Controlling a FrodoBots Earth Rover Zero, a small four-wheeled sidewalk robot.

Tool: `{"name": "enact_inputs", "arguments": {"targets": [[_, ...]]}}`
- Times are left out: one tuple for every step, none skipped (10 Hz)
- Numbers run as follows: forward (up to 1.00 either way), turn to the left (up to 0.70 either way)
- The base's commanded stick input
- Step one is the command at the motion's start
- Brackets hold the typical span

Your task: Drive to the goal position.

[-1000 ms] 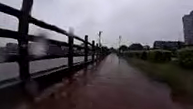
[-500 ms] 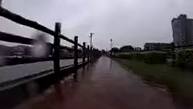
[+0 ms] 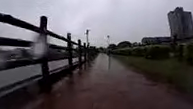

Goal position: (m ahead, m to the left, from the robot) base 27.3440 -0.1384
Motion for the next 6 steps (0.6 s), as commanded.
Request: {"name": "enact_inputs", "arguments": {"targets": [[1.0, 0.01], [1.0, 0.01], [1.0, 0.01], [1.0, 0.01], [1.0, 0.01], [1.0, 0.01]]}}
